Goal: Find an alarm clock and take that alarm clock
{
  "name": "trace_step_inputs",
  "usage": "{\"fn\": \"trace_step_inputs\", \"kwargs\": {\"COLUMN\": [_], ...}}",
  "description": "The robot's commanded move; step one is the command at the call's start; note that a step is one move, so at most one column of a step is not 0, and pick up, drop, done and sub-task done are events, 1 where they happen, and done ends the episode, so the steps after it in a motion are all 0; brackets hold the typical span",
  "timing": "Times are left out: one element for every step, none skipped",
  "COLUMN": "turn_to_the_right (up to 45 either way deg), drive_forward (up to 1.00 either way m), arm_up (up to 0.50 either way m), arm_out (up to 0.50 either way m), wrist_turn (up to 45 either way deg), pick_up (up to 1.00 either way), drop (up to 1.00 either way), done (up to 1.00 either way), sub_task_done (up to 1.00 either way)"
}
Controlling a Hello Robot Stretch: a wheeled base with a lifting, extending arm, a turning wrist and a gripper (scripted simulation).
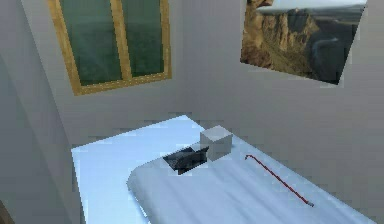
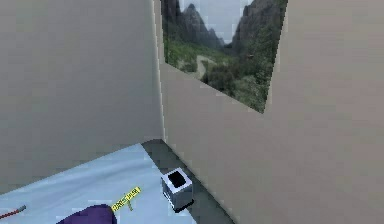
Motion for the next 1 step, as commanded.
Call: {"fn": "trace_step_inputs", "kwargs": {"turn_to_the_right": [0.0], "drive_forward": [0.0], "arm_up": [0.0], "arm_out": [0.44], "wrist_turn": [0.0], "pick_up": [0.0], "drop": [0.0], "done": [0.0], "sub_task_done": [0.0]}}
